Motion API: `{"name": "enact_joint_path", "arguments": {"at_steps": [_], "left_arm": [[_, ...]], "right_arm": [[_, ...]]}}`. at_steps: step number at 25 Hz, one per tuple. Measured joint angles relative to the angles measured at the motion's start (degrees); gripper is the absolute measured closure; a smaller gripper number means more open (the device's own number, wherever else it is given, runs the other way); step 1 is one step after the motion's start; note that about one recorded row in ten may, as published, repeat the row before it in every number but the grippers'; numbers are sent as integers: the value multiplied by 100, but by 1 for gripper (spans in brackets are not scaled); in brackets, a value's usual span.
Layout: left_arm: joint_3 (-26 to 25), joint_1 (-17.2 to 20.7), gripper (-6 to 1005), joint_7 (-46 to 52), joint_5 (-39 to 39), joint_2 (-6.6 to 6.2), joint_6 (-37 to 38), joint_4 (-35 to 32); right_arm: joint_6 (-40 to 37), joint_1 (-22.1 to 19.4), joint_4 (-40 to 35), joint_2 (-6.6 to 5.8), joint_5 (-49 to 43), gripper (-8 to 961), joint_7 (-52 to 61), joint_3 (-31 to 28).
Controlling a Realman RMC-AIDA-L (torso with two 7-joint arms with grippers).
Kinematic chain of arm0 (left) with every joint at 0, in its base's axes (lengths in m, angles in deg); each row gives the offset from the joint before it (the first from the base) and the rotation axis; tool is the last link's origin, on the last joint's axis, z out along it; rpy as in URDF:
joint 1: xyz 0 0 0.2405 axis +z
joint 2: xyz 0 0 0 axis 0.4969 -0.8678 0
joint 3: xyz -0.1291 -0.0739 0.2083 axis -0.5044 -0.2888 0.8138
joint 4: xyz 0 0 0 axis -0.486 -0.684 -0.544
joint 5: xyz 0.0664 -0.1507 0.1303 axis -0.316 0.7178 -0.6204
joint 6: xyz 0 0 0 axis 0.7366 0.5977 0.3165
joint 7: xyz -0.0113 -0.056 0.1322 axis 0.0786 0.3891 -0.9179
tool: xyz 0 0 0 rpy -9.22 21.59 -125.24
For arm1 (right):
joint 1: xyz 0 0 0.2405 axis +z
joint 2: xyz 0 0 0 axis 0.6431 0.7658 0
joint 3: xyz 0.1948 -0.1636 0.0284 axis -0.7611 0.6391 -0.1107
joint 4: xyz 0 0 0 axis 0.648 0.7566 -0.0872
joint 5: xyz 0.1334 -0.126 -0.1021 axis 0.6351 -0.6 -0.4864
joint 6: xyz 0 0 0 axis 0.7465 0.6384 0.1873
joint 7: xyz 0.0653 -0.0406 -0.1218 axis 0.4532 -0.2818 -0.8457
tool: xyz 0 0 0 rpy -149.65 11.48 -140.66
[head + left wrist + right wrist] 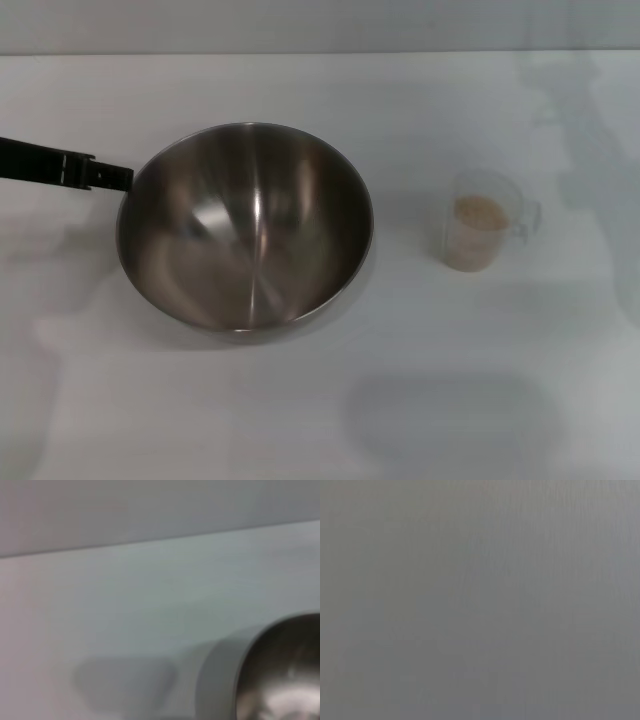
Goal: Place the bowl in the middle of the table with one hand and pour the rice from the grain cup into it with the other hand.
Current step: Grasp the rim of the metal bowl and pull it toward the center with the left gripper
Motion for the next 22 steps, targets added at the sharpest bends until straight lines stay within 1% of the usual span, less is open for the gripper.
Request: {"name": "enact_joint_path", "arguments": {"at_steps": [4,7,9,11,13,17,20,21,22], "left_arm": [[44,-57,167,-73,17,15,20,-197],[145,-170,169,-113,22,25,75,-497],[145,-170,170,-113,22,25,75,-497],[189,-291,170,-113,24,25,161,-778],[205,-321,171,-108,25,25,175,-852],[279,-468,172,-112,24,25,299,-1236],[299,-499,173,-114,15,22,327,-1326],[319,-564,173,-115,-11,19,384,-1506],[319,-579,173,-116,-15,17,403,-1547]], "right_arm": [[9,-3,-12,0,0,438,0,1],[17,-3,-17,0,0,438,0,1],[30,-2,-19,0,0,437,0,2],[40,1,-20,0,0,437,0,2],[56,7,-20,0,-1,437,0,2],[61,13,-20,0,-1,436,0,2],[62,15,-21,0,-1,436,0,2],[61,15,-24,0,0,437,0,2],[61,15,-28,0,2,437,0,2]]}}
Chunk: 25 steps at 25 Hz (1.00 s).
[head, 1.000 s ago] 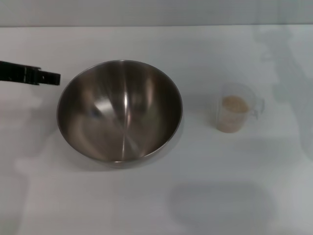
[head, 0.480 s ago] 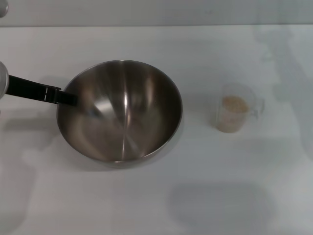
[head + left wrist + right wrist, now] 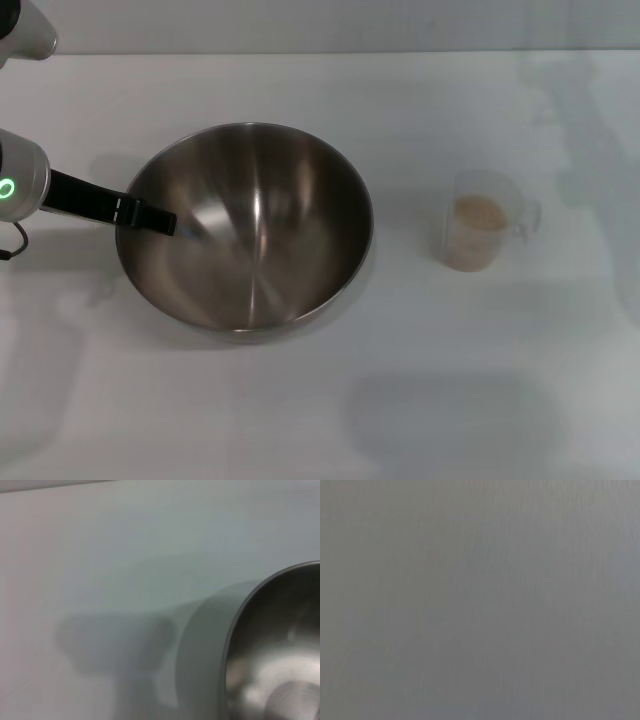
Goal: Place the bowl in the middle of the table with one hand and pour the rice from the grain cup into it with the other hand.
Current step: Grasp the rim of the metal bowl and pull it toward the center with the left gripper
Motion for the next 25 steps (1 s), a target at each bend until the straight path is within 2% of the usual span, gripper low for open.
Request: {"name": "enact_joint_path", "arguments": {"at_steps": [6,23,25], "left_arm": [[14,-64,175,-81,-10,-8,45,-165],[-36,-209,877,-119,14,-18,20,-299],[-44,-213,893,-152,24,-18,29,-299]], "right_arm": [[0,0,-26,0,9,438,0,-2],[9,1,-60,-9,34,437,0,-7],[9,0,-69,-9,34,437,0,-6]]}}
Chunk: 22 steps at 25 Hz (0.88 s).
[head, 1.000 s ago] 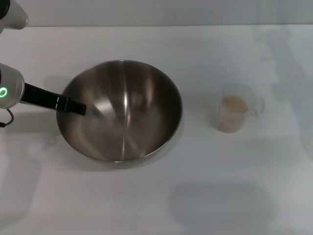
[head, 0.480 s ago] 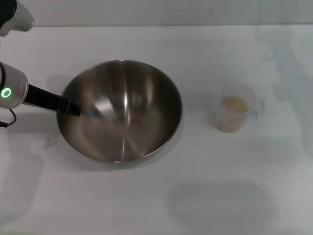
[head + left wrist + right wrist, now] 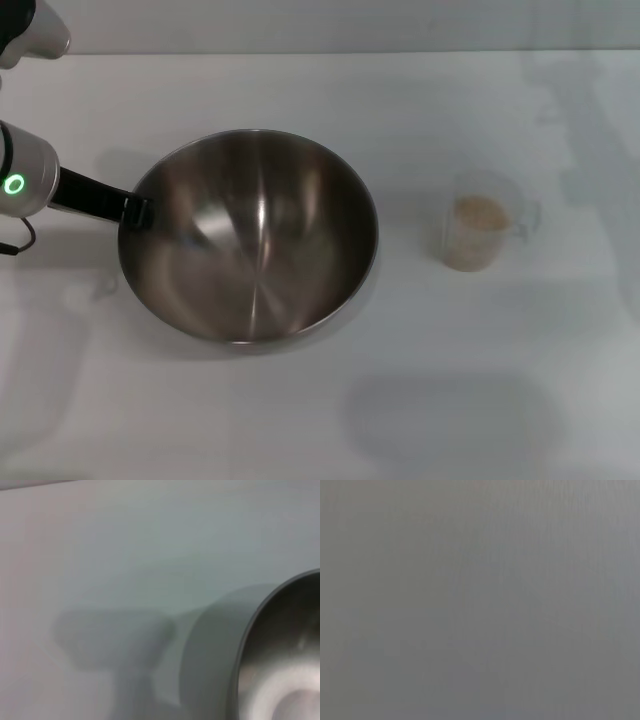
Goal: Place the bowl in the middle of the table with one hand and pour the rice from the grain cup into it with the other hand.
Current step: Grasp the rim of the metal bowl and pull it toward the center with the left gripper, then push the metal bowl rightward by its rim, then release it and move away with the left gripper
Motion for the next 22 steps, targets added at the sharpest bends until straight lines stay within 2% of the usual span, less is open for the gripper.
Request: {"name": "enact_joint_path", "arguments": {"at_steps": [7,13,22], "left_arm": [[-42,-64,931,-20,30,14,7,0],[-237,-181,950,-93,430,-4,-13,63],[-241,-625,954,-151,525,25,85,-73]], "right_arm": [[0,0,-2,-7,0,438,0,-15],[0,-8,-7,-9,0,437,0,-14],[-1,-43,-11,-9,0,438,0,-38]]}}
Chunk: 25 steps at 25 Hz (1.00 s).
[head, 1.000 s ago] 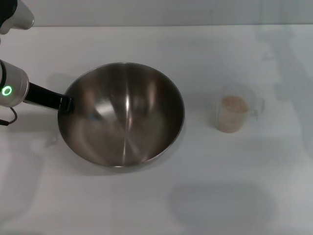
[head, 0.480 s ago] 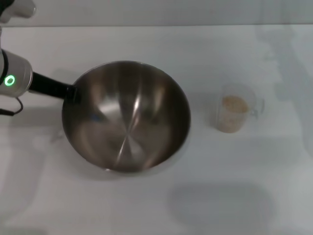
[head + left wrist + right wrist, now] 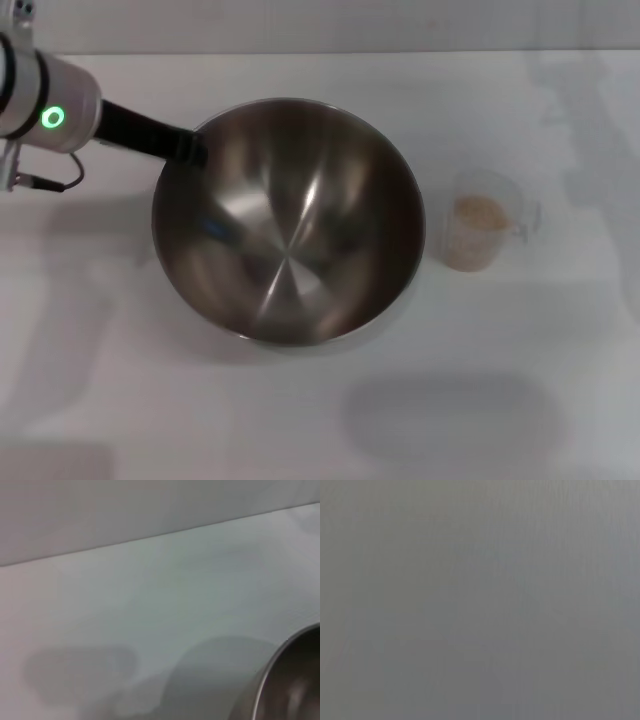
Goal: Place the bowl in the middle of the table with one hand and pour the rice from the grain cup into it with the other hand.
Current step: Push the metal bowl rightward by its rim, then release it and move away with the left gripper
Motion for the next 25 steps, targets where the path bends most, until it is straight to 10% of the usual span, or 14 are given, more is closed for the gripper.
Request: {"name": "enact_joint_path", "arguments": {"at_steps": [25], "left_arm": [[305,-1014,943,49,-12,-11,874,-1803]], "right_arm": [[-45,-37,1,0,-1,437,0,27]]}}
